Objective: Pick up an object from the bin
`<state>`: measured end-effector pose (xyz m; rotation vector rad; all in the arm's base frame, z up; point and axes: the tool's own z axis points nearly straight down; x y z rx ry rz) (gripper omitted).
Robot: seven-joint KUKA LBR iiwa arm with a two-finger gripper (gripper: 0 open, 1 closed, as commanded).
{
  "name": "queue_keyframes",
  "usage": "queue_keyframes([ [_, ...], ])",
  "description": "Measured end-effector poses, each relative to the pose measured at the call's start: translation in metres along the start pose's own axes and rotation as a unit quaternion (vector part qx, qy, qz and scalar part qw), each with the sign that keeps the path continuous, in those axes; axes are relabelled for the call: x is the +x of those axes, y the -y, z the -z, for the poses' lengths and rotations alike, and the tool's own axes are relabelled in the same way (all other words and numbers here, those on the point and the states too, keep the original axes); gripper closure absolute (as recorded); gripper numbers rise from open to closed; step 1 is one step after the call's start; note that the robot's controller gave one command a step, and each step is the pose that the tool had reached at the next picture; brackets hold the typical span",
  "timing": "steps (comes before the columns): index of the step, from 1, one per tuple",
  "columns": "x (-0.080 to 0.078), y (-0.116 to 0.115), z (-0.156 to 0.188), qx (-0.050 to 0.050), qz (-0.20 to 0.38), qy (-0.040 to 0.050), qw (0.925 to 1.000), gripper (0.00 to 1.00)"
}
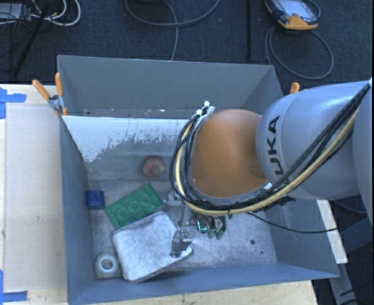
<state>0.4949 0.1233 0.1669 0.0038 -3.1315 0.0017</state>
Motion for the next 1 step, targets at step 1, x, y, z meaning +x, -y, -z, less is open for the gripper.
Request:
queue_keyframes([
  [1,-0.0472,-0.0478,-0.0562,0.0,0.013,0.003,0.9999,0.0],
])
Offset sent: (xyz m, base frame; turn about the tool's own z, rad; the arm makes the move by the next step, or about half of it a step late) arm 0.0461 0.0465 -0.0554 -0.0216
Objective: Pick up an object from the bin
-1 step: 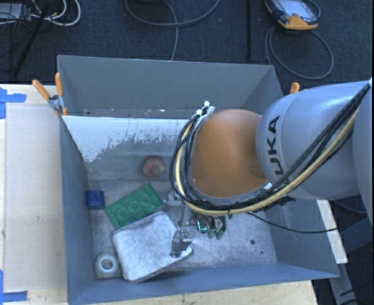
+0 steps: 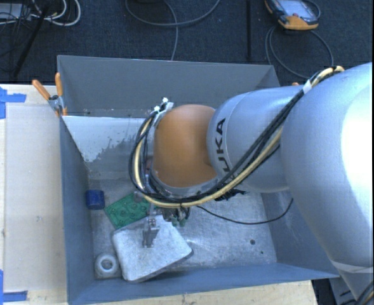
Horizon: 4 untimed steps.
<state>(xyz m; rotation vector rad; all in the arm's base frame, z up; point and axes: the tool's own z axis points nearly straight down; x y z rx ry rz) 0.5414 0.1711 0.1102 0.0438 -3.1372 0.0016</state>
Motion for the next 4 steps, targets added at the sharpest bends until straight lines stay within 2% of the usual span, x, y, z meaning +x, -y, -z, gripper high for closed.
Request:
queue_keyframes([
  [1,-0.014,-0.003,-0.013,0.0,-0.021,-0.0029,0.9998,0.0],
  [2,-0.028,-0.013,-0.016,-0.001,-0.007,-0.0037,1.0,0.0],
  [3,-0.029,-0.013,-0.017,-0.001,-0.009,-0.0051,0.9999,1.0],
  [4,-0.056,-0.013,0.133,-0.001,0.17,0.0065,0.9854,1.0],
])
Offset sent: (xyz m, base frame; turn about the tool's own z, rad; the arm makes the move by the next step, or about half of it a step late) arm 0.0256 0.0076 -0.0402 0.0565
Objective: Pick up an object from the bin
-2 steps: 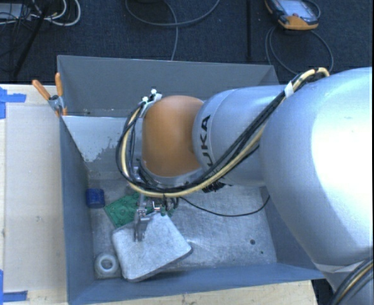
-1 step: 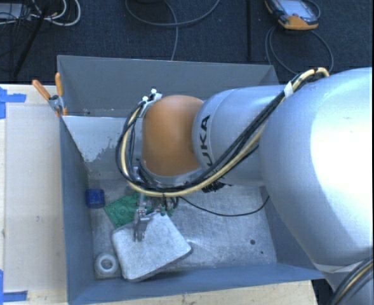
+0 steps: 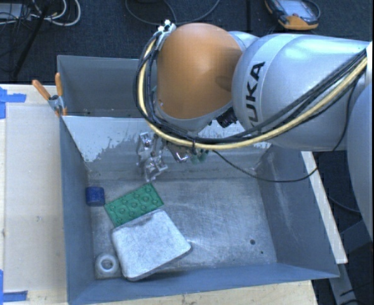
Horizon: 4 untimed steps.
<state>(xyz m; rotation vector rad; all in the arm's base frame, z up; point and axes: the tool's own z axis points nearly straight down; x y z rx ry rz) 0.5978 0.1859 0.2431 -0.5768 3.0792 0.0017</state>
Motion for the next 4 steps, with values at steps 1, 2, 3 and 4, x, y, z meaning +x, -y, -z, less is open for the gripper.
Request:
queue_keyframes([
  [1,0.001,0.0,-0.004,-0.001,-0.002,-0.0034,1.0,0.0],
  [2,0.019,0.033,-0.125,0.0,-0.091,-0.0084,0.9958,0.0],
  [3,0.013,0.034,-0.139,0.0,-0.09,0.0015,0.9959,0.0],
  [4,0.017,0.033,-0.148,0.0,-0.091,-0.0047,0.9958,1.0],
])
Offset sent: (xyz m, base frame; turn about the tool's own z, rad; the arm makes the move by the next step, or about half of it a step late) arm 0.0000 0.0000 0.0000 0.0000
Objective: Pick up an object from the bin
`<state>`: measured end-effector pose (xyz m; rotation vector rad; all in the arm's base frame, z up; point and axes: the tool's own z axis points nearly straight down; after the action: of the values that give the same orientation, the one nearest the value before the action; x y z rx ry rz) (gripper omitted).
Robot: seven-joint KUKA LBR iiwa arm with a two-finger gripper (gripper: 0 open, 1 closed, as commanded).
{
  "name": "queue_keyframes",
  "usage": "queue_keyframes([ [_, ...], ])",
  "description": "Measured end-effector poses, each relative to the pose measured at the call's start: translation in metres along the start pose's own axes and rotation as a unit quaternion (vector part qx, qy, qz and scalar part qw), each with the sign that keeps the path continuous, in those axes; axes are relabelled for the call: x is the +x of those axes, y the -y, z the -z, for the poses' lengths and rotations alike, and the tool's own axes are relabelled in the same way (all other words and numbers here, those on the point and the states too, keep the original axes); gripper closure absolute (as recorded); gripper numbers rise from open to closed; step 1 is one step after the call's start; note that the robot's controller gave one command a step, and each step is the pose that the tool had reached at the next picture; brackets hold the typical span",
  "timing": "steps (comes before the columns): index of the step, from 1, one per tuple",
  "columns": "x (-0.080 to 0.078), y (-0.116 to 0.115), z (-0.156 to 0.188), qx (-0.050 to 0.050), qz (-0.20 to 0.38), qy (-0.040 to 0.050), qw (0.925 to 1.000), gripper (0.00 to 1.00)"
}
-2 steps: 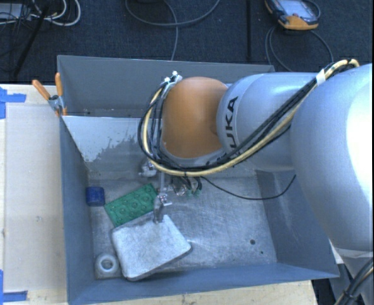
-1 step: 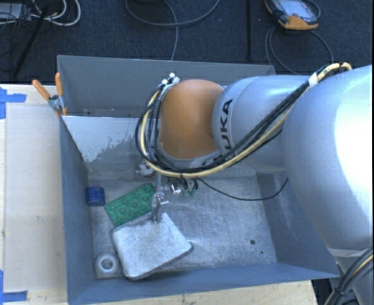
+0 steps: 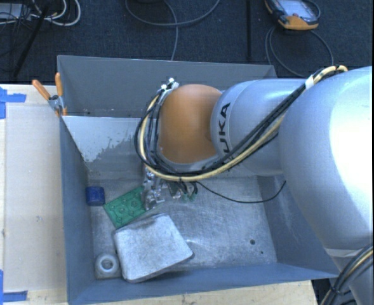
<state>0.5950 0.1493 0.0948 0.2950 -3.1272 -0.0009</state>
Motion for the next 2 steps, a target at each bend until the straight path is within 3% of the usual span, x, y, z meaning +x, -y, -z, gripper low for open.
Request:
queue_keyframes([
  [1,0.0,0.0,0.0,0.0,-0.001,0.0009,1.0,0.0],
  [2,0.003,0.0,-0.018,-0.002,-0.033,0.0139,0.9993,0.0],
])
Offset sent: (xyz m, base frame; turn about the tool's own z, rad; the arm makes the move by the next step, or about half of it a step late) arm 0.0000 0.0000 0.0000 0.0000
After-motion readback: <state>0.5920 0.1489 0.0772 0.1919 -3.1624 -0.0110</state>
